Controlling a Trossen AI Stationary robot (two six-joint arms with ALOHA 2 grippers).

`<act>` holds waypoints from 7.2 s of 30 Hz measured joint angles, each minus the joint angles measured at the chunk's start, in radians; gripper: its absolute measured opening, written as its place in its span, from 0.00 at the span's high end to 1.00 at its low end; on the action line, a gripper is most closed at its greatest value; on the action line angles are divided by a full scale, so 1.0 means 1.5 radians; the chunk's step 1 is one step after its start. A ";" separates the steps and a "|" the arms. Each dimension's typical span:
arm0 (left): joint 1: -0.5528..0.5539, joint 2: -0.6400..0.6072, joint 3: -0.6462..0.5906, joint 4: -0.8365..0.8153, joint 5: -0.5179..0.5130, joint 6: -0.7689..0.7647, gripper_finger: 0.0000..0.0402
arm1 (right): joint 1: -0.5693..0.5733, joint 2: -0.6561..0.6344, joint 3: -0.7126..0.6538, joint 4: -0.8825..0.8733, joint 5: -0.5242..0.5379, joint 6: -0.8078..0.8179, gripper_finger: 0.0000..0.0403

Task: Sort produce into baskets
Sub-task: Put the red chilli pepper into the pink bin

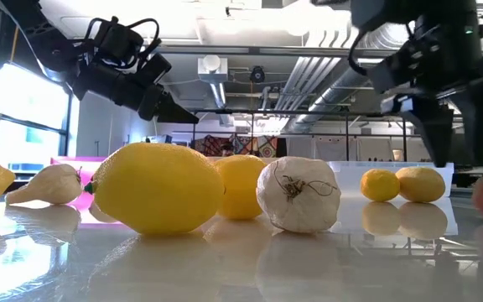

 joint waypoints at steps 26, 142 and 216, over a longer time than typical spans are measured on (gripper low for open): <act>0.000 0.000 0.000 0.000 0.000 0.012 0.97 | 0.185 0.032 0.014 0.115 0.105 -0.128 0.34; -0.070 0.000 0.126 0.002 -0.067 -0.017 0.60 | -0.504 -0.030 -0.137 0.956 -0.021 -0.186 0.75; -0.135 0.073 0.251 -0.010 -0.041 0.127 0.78 | -0.437 -0.030 -0.137 1.014 -0.079 -0.262 0.48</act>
